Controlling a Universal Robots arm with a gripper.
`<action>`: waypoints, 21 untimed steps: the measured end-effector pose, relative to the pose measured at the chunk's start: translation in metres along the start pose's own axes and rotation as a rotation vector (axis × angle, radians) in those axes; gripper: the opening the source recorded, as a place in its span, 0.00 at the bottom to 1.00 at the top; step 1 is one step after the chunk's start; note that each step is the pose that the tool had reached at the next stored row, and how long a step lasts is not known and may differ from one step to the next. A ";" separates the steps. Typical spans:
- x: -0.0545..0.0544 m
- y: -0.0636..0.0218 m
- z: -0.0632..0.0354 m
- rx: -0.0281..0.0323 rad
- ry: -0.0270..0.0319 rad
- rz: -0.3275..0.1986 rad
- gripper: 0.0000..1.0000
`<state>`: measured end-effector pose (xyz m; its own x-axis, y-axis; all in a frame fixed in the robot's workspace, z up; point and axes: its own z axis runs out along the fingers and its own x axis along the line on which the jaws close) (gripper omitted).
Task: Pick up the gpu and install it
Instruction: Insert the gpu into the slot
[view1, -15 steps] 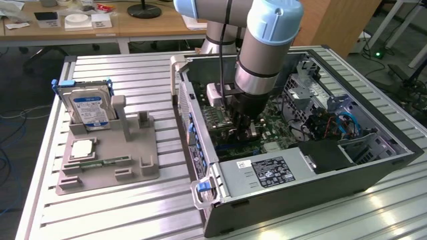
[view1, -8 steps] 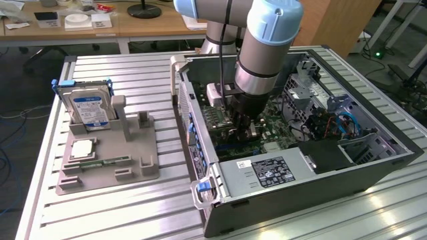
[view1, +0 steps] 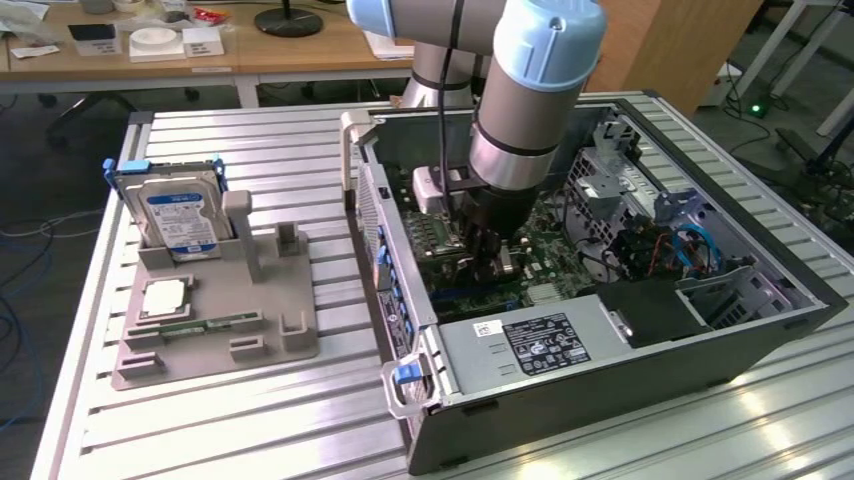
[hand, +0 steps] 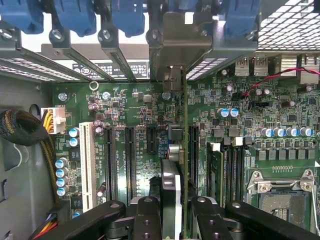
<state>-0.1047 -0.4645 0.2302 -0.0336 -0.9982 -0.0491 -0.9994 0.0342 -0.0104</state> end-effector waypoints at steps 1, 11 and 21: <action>0.000 0.0000 0.0000 -0.0001 -0.0001 0.000 0.28; 0.000 0.0002 0.0074 -0.0009 0.0000 0.000 0.28; 0.000 0.0001 0.0075 -0.0007 -0.0003 0.000 0.28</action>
<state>-0.1047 -0.4645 0.2226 -0.0336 -0.9982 -0.0494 -0.9994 0.0342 -0.0097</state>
